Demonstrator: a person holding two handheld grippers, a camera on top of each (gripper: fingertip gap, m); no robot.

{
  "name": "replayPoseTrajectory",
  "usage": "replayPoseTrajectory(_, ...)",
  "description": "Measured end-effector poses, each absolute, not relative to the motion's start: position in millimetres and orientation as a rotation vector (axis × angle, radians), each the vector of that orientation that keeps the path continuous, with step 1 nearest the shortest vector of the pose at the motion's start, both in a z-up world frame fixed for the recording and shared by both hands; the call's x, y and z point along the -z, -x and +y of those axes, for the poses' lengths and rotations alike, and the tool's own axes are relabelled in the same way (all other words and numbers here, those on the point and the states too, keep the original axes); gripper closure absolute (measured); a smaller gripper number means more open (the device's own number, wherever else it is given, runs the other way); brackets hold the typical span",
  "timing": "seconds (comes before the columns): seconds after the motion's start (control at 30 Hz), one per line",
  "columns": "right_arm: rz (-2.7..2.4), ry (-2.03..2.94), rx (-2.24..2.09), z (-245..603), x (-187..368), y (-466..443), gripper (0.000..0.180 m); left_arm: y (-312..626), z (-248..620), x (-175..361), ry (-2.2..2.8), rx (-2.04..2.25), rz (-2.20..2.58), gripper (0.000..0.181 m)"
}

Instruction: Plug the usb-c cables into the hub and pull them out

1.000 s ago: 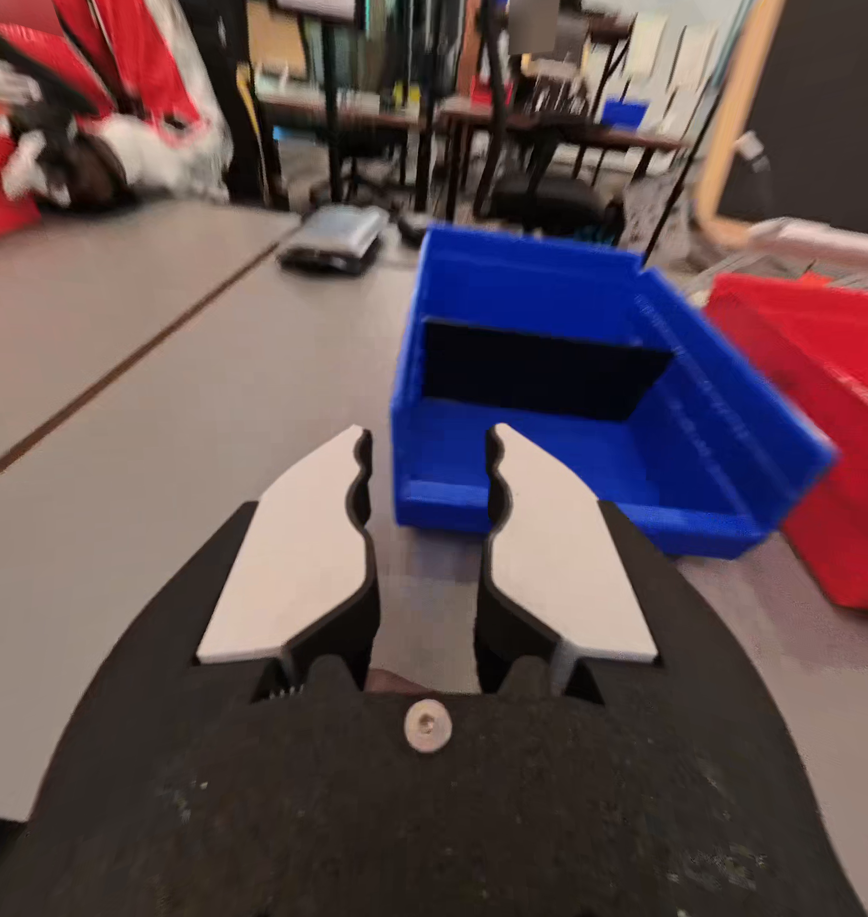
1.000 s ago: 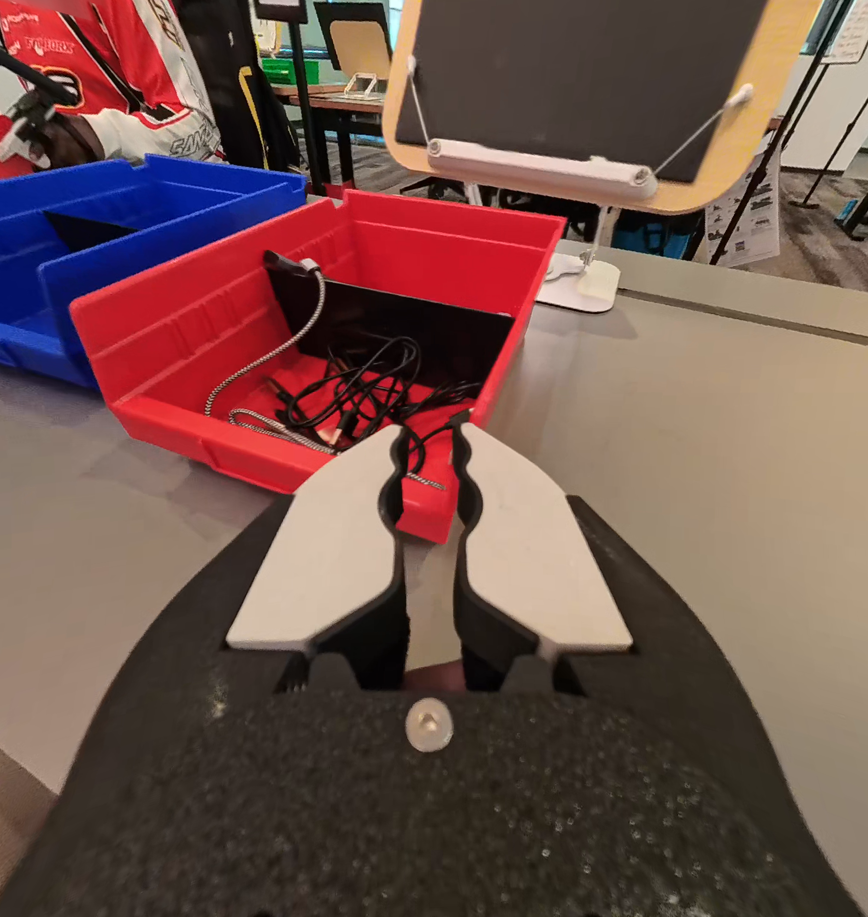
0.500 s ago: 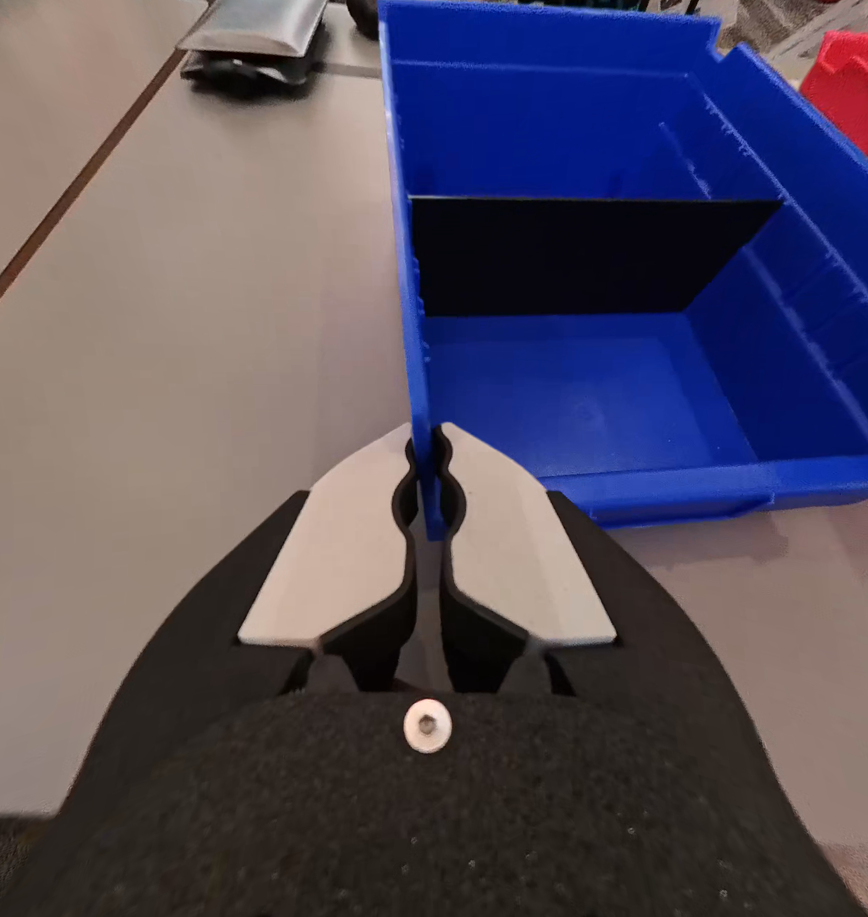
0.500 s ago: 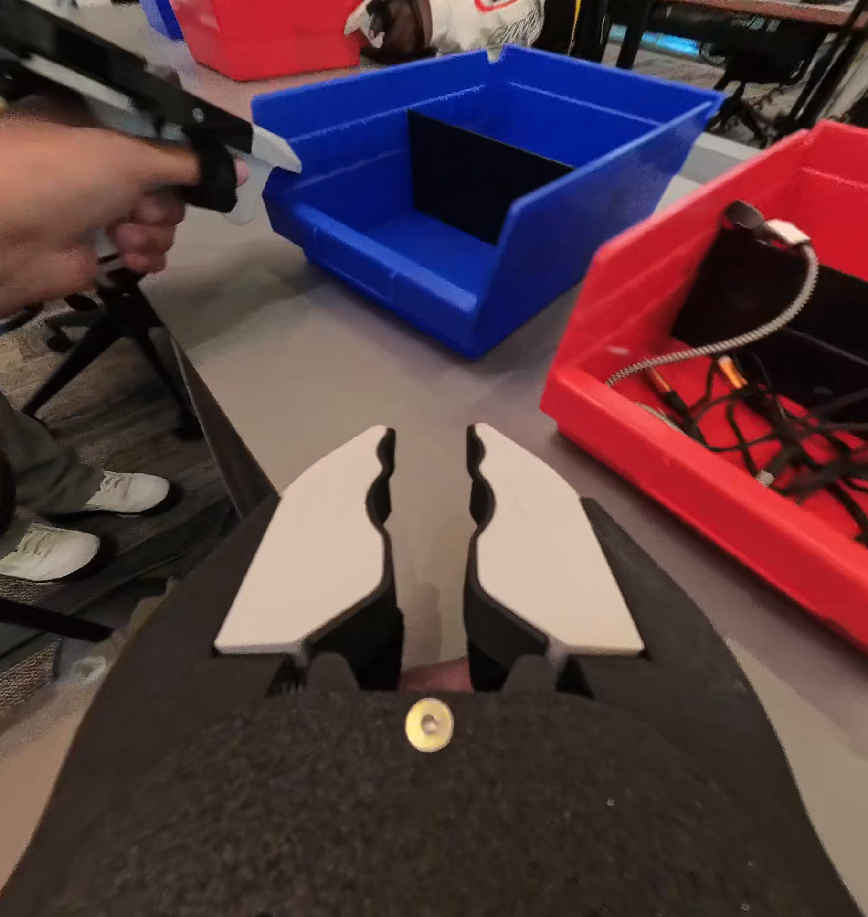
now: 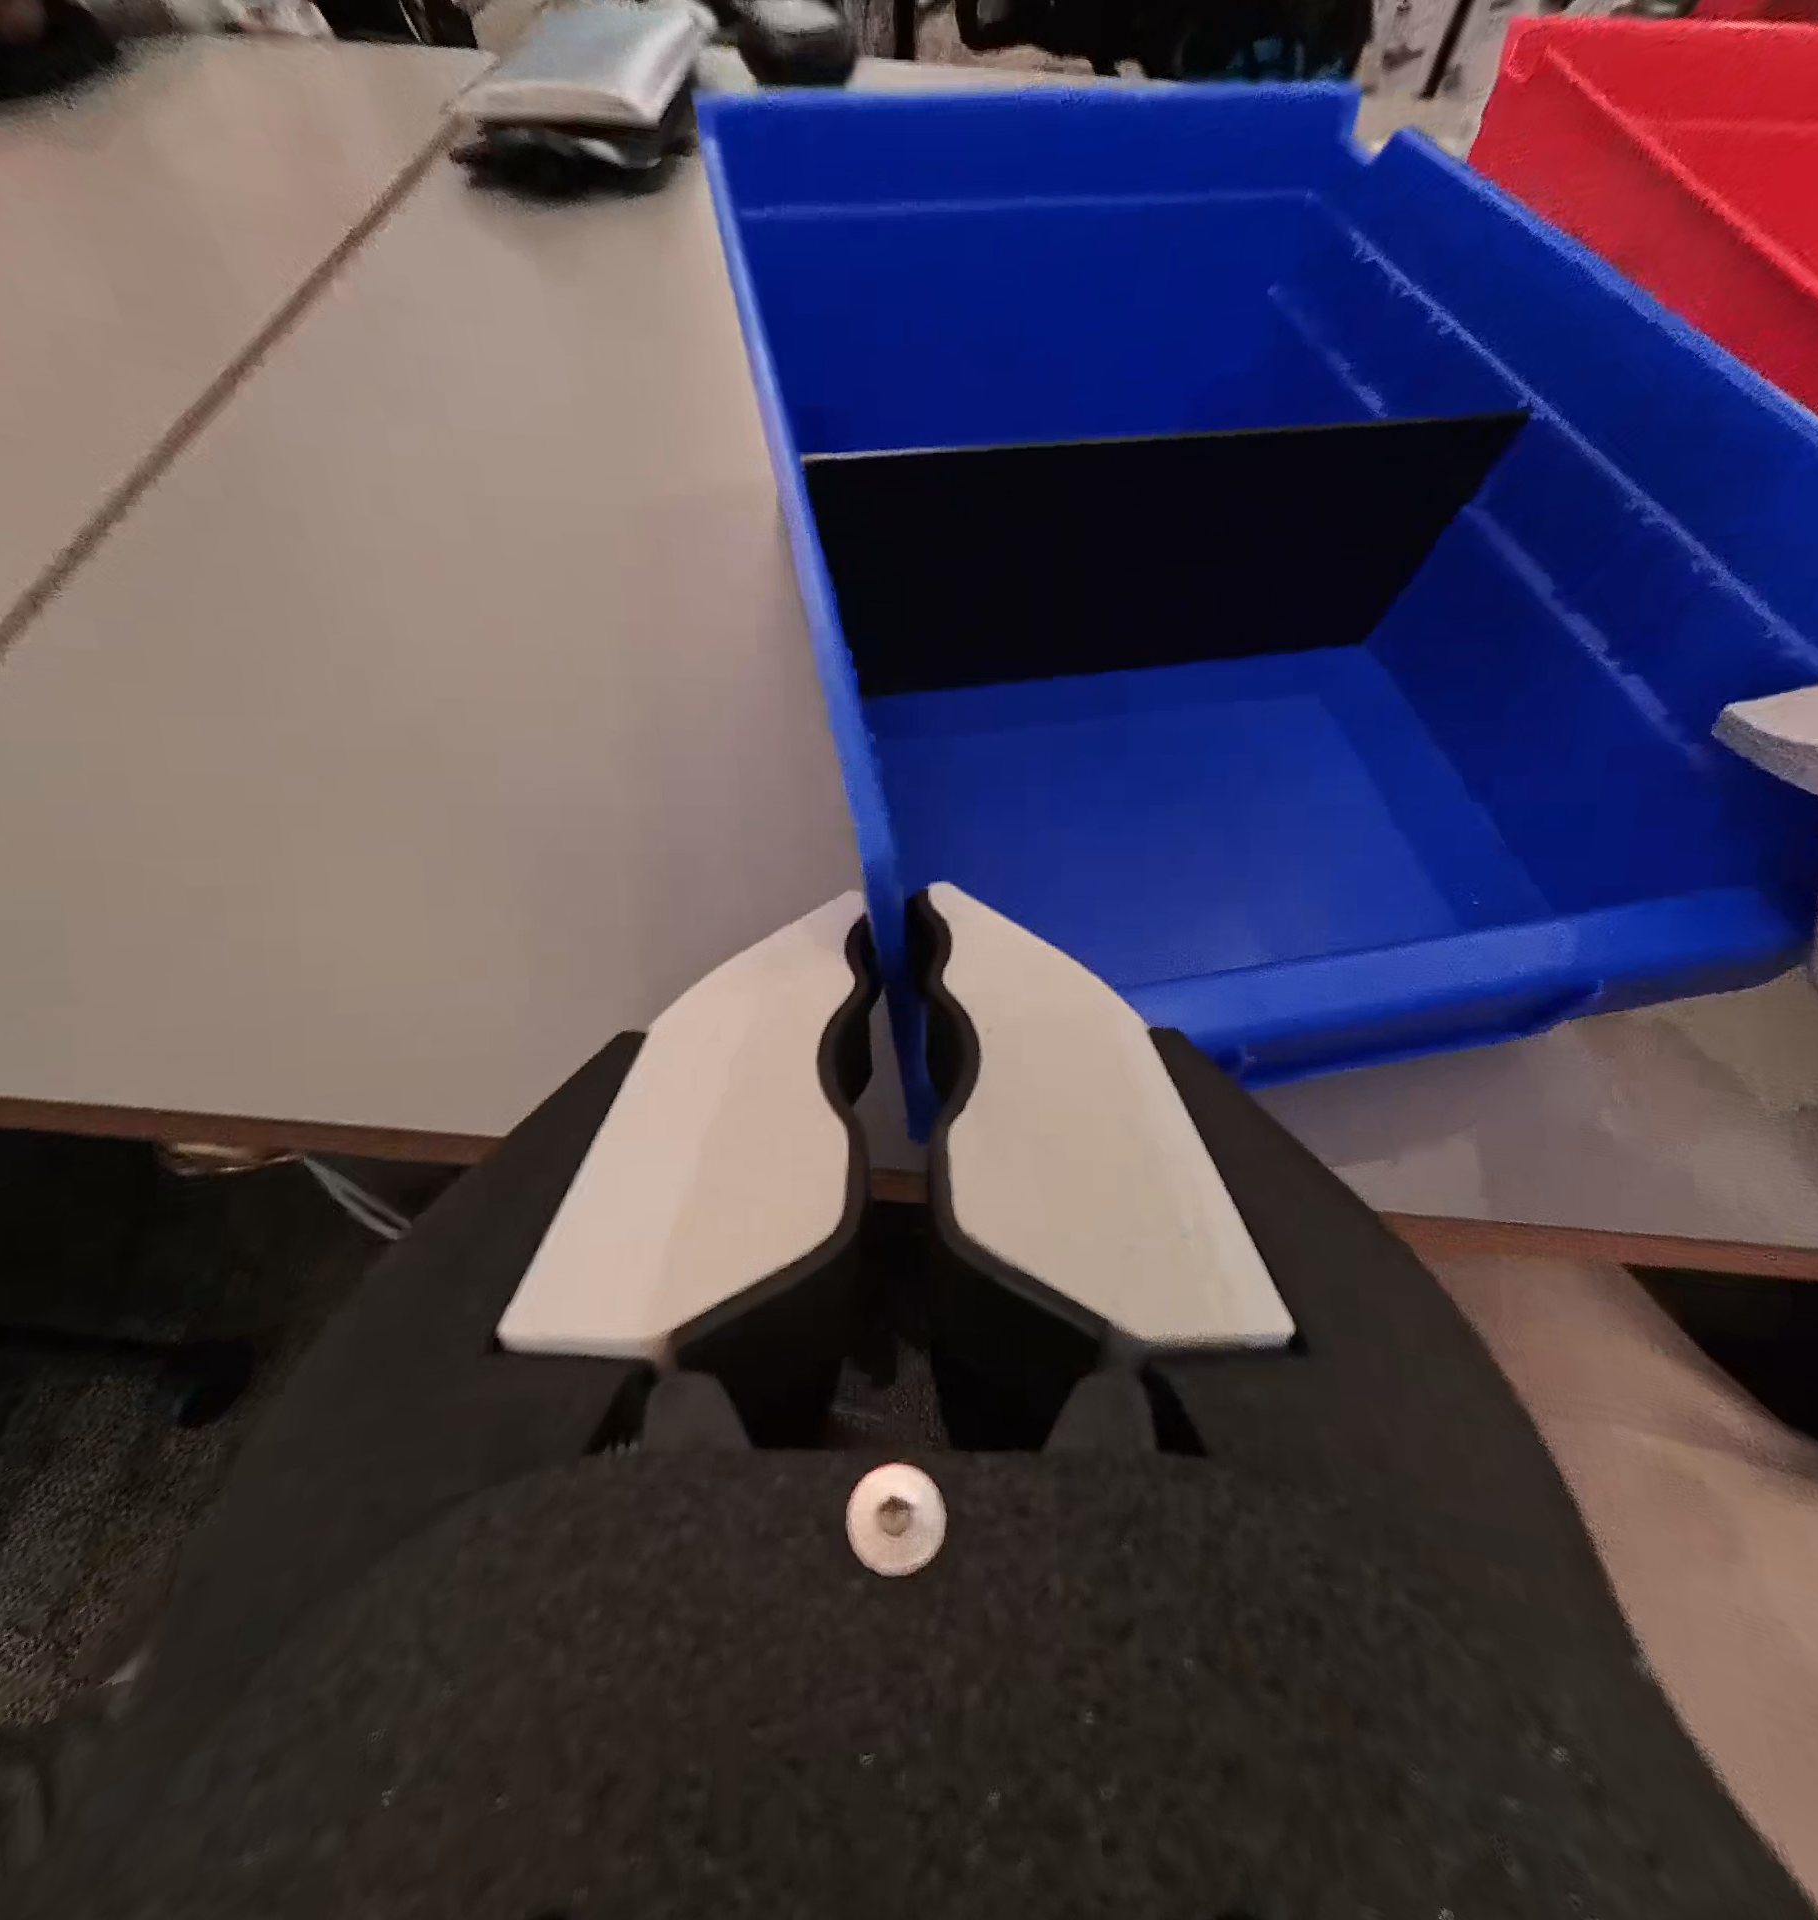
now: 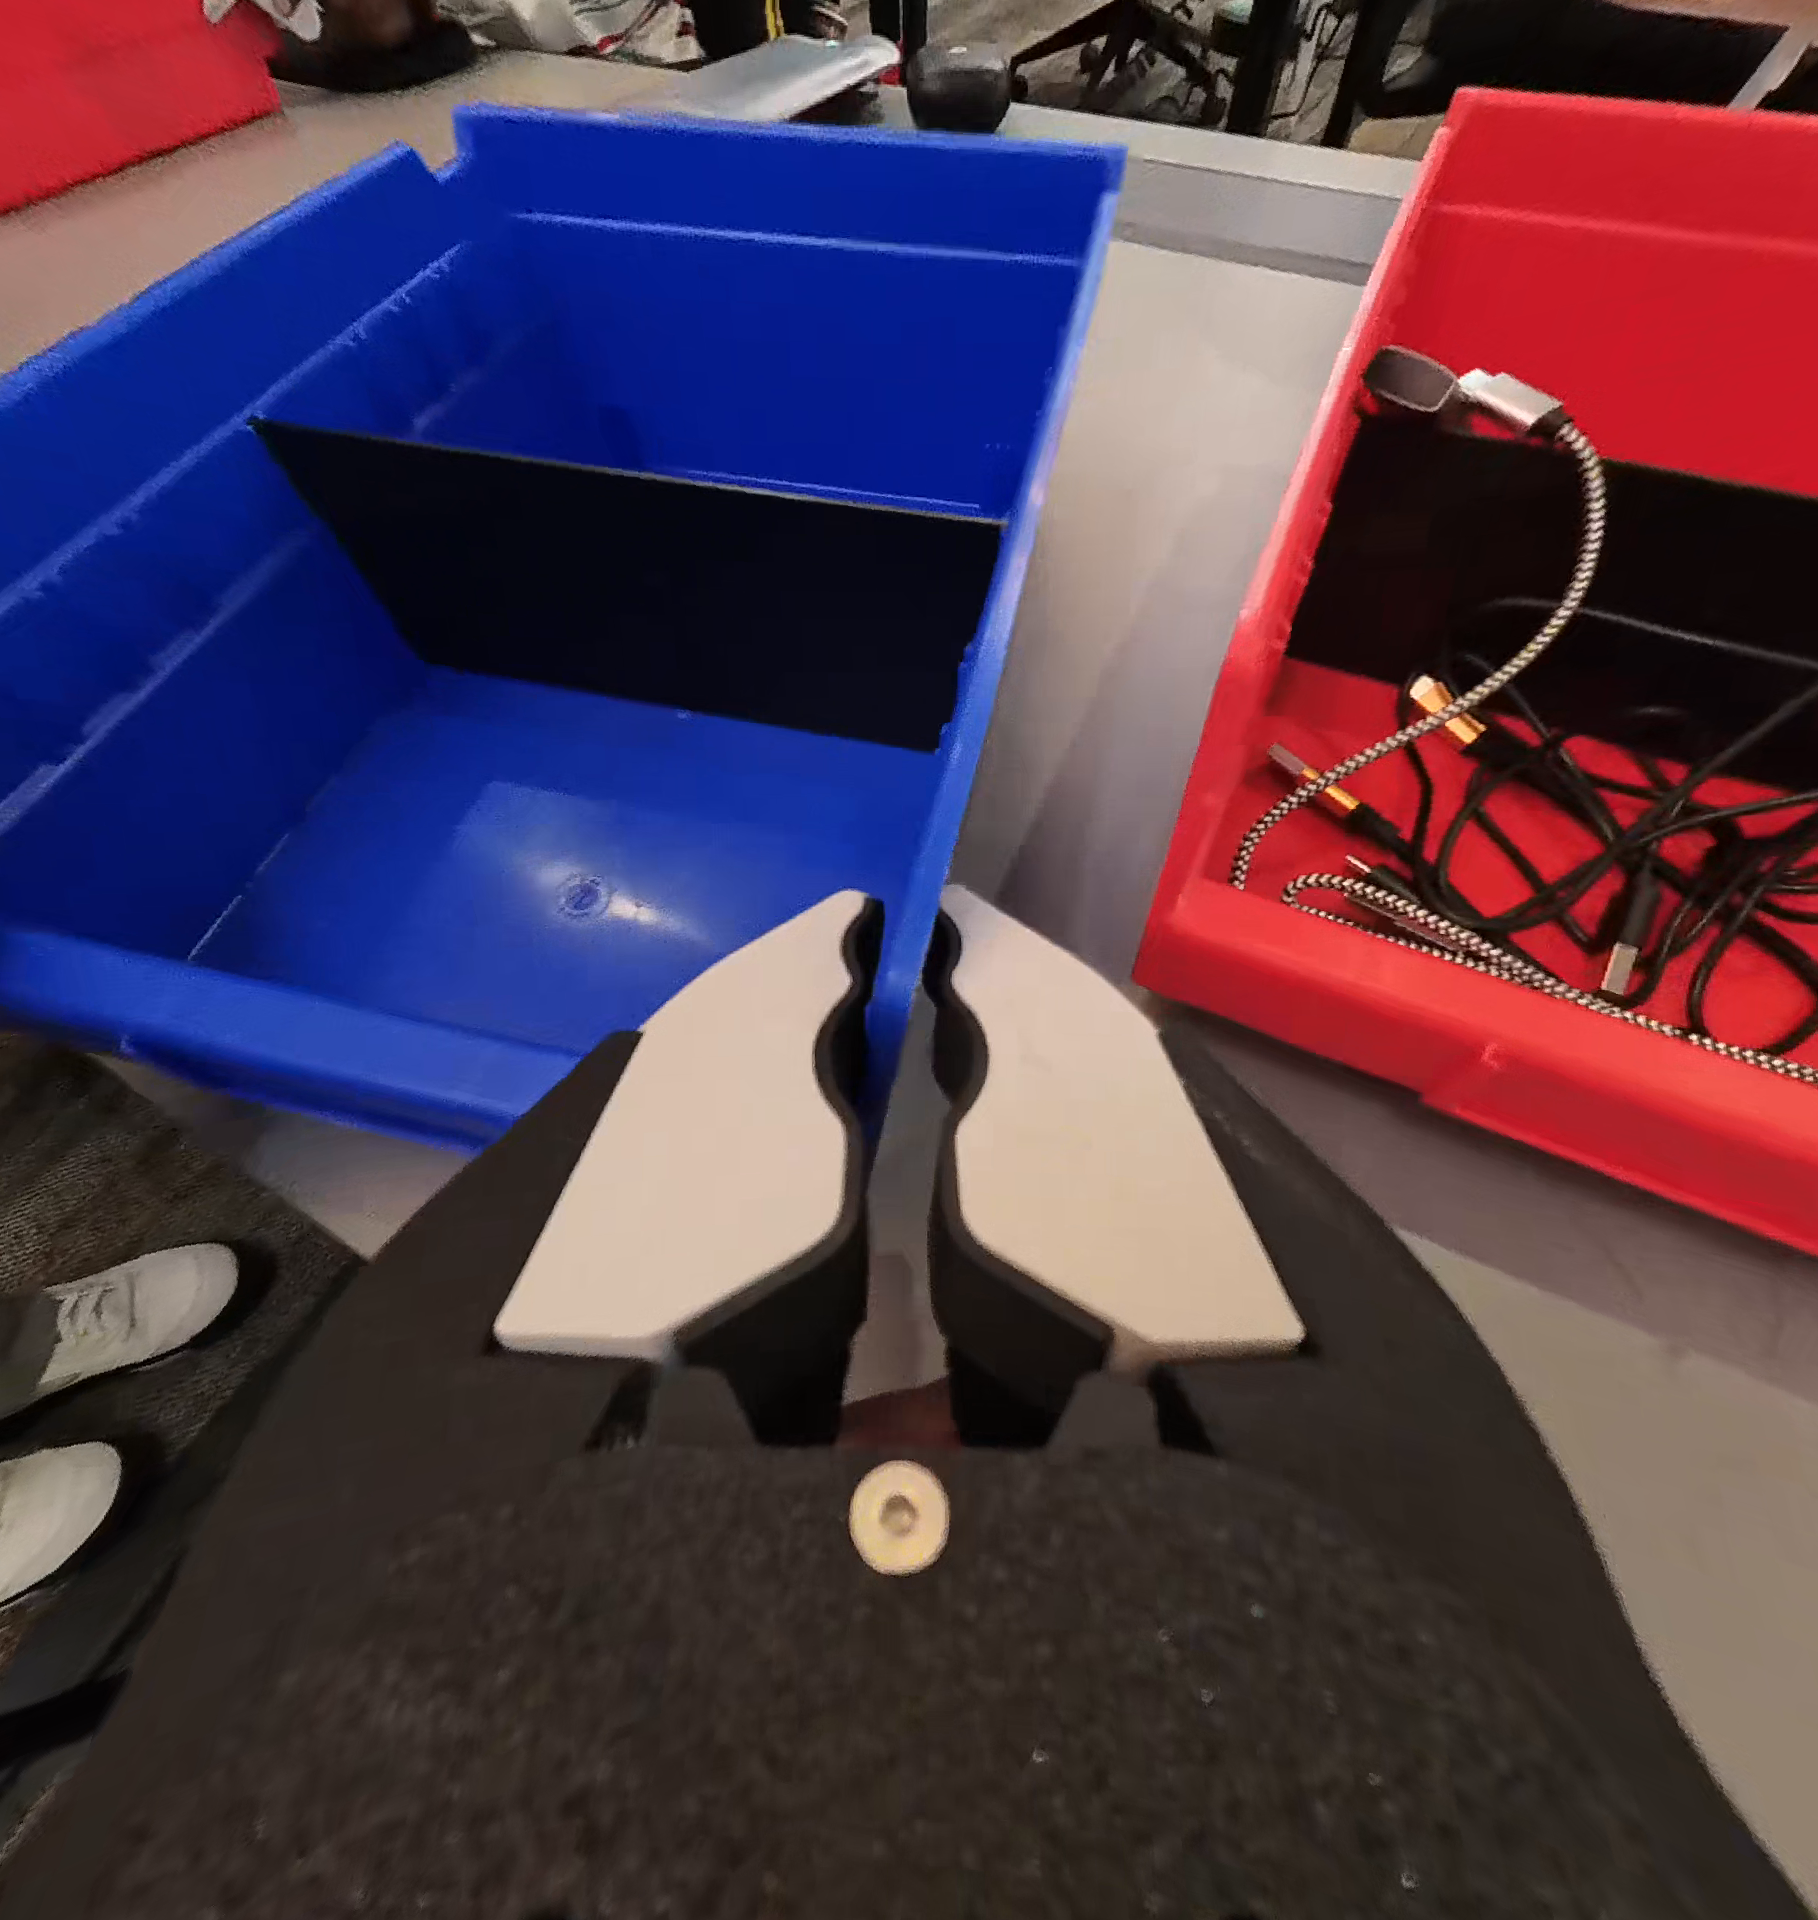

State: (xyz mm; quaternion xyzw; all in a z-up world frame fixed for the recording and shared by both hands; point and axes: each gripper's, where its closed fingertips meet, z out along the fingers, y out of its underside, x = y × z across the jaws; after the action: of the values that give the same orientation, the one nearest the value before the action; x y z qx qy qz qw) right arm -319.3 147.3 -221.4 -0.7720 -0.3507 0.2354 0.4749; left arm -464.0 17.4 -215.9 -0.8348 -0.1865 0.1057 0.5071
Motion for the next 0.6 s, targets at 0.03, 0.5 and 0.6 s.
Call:
replayPoseTrajectory(0.03, -0.857, 1.881, -0.590, 145, 216, 318, 0.173, 462, 15, 208, 1.997, -0.320, -0.427, 0.177)
replayPoseTrajectory(0.5, -0.587, 1.476, -0.493, 206, 11, 178, 0.176, 339, 96, 32, 1.592, -0.343, -0.173, 0.176)
replayPoseTrajectory(0.6, -0.478, 1.498, -0.433, 246, -2, 112, 0.176, 280, 152, 32, 1.615, -0.251, -0.053, 0.175)
